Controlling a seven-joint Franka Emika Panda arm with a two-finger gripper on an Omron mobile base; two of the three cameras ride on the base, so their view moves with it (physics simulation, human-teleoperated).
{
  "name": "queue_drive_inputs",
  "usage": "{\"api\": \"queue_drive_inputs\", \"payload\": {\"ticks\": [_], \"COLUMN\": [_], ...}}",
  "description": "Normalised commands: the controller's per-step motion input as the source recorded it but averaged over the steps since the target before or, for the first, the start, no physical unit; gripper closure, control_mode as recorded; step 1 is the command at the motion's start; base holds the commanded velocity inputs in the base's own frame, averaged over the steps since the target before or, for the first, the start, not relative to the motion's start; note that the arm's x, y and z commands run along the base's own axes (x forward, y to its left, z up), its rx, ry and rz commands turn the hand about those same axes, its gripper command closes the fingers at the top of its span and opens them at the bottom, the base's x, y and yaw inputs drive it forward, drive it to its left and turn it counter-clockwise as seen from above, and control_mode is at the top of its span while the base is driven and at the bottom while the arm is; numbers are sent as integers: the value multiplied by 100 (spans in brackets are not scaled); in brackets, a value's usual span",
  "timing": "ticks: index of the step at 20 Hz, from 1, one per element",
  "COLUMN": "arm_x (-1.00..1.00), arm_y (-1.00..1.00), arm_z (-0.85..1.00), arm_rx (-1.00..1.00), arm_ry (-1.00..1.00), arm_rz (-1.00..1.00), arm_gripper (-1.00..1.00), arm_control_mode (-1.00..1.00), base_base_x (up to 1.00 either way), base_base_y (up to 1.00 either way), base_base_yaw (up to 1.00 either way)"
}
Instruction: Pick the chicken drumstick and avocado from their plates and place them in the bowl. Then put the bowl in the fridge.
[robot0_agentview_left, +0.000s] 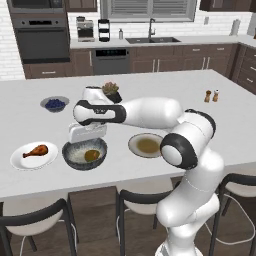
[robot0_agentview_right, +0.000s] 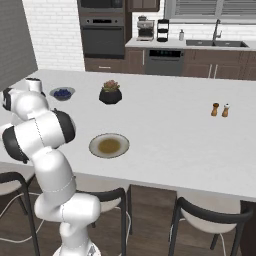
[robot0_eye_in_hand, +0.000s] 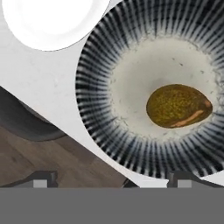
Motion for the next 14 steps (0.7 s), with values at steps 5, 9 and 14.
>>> {"api": "queue_drive_inputs", "payload": {"ticks": [5,9,14], "arm_x": [-1,-16,-17], "arm_y": [-2,3,23], "arm_z": [0,22,39], "arm_rx": [0,0,0], "arm_ry": [1,-3,-1], "arm_rz": [1,0,18], "arm_gripper": [-100,-100,-100], "arm_control_mode": [-100,-100,-100], "base_base_x": [0,0,0], "base_base_y": [0,0,0], "base_base_yaw": [0,0,0]}}
